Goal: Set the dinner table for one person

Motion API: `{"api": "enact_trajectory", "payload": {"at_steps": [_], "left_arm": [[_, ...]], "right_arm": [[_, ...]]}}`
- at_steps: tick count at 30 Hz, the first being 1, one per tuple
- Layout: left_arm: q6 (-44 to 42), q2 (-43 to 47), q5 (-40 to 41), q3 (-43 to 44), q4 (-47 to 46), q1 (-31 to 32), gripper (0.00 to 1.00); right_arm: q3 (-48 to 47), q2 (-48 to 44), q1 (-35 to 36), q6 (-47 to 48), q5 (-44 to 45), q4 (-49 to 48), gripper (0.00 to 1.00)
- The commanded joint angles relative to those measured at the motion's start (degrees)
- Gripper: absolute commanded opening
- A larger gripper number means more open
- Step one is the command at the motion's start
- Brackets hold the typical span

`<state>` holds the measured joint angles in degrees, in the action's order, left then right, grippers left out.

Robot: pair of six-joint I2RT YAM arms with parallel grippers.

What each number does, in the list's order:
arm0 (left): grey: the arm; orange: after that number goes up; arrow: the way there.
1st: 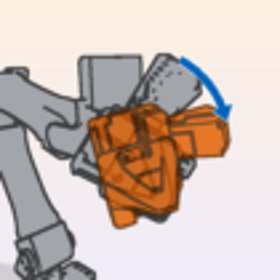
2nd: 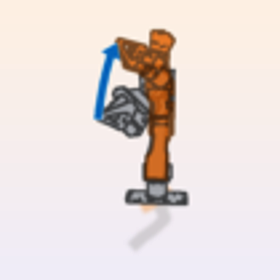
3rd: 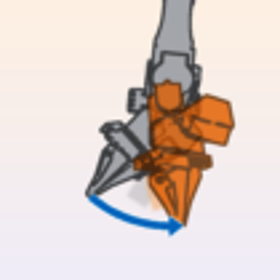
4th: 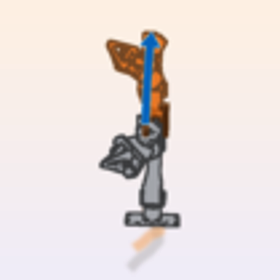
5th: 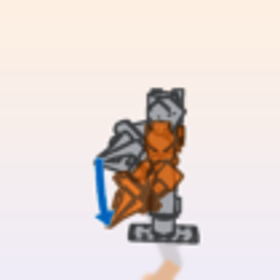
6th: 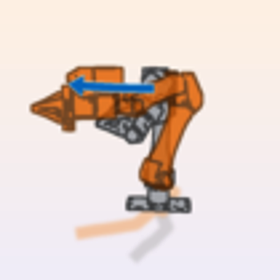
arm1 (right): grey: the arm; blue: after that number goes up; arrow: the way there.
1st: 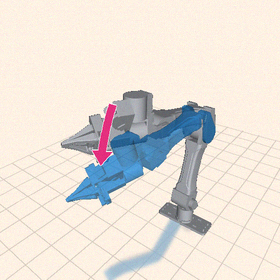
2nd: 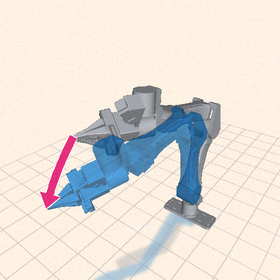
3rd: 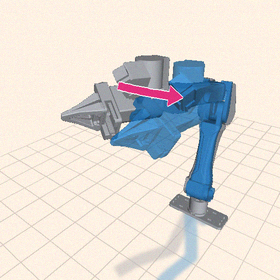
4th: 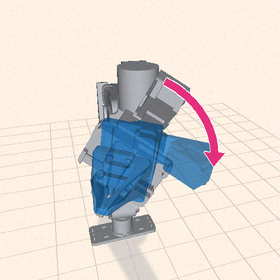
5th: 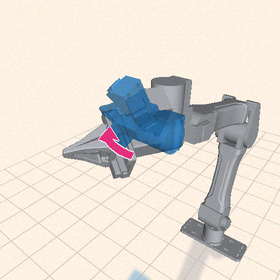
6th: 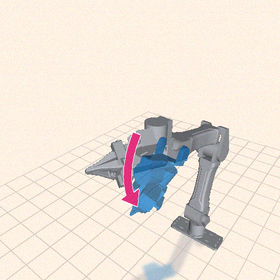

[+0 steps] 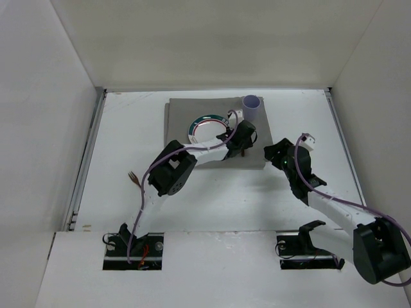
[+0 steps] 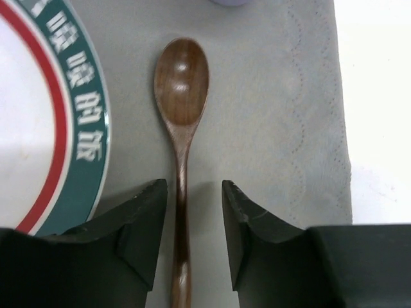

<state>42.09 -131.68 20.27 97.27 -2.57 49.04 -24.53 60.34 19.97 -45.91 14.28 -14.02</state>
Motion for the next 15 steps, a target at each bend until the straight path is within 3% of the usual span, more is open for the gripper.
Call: {"api": "enact_trajectory", "payload": {"at_steps": [1, 7, 10, 15], "left_arm": [[-0.1, 7.4, 1.9, -4.2, -1.9, 0.4, 0.40], [-2.4, 24.0, 3.4, -15.9, -8.3, 0.8, 0.47], [-3.7, 33.7, 5.5, -25.1, -10.5, 0.1, 0.47], [-1.3, 51.9, 12.8, -45.3, -6.5, -3.9, 0.44]], "right_arm": [[-0.3, -0.4, 0.6, 0.6, 1.7, -2.3, 0.60], [0.1, -1.4, 0.6, 0.3, 2.2, -2.4, 0.60], [0.0, -1.2, 0.6, 0.1, 1.3, -2.6, 0.54], [-1.0, 0.1, 1.7, 1.1, 0.0, -2.7, 0.22]]}}
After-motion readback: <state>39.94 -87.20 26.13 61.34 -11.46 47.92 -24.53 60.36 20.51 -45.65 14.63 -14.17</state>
